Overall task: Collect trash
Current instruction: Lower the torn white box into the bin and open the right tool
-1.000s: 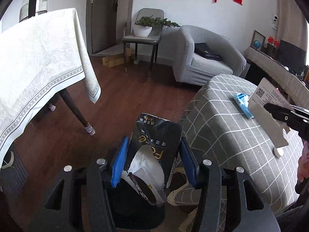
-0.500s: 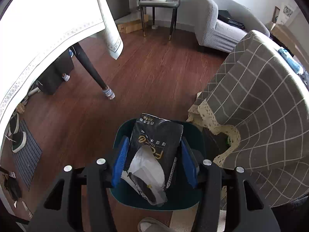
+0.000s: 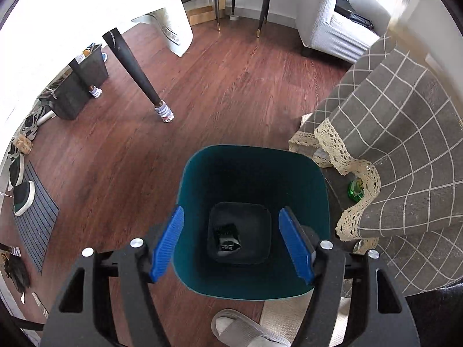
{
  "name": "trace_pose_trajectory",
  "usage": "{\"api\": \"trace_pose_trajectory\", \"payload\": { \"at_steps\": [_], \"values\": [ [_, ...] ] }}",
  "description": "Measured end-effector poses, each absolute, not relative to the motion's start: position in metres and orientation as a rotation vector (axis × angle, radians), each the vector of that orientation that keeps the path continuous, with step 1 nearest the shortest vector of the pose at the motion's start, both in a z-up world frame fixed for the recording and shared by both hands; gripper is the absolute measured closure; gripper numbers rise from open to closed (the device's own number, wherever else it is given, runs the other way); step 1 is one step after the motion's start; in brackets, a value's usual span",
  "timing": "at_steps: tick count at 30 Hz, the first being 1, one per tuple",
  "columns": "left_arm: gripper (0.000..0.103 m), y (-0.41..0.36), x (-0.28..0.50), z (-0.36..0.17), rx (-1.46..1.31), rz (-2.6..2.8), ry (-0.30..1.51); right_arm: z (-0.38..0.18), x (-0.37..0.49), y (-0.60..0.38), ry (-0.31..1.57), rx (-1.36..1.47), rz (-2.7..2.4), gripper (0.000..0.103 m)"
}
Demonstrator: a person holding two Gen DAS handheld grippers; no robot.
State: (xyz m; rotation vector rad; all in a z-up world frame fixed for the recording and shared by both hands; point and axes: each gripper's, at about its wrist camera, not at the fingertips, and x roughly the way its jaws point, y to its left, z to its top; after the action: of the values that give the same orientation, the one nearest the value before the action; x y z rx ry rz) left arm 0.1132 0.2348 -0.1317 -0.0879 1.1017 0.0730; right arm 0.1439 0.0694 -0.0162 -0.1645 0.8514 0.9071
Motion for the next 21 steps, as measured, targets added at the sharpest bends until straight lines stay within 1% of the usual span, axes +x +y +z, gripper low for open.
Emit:
{"api": "trace_pose_trajectory", "payload": {
  "at_steps": [8, 13, 18, 21],
  "values": [
    [0.031, 0.263, 0.099, -0.109, -0.146, 0.137, 1.003, -0.041, 0.147, 0.09, 0.917, -0.199, 0.902, 0.101],
    [0.033, 0.275, 0.088, -0.087, -0.185, 0.155, 0.937, -0.072, 0.145, 0.109, 0.989, -0.247, 0.902, 0.101],
    [0.043, 0.282, 0.079, -0.066, -0.224, 0.151, 0.887, -0.107, 0.141, 0.128, 1.068, -0.298, 0.899, 0.101],
    [0.047, 0.282, 0.076, -0.057, -0.218, 0.148, 0.873, -0.124, 0.136, 0.138, 1.106, -0.33, 0.899, 0.101]
  ]
}}
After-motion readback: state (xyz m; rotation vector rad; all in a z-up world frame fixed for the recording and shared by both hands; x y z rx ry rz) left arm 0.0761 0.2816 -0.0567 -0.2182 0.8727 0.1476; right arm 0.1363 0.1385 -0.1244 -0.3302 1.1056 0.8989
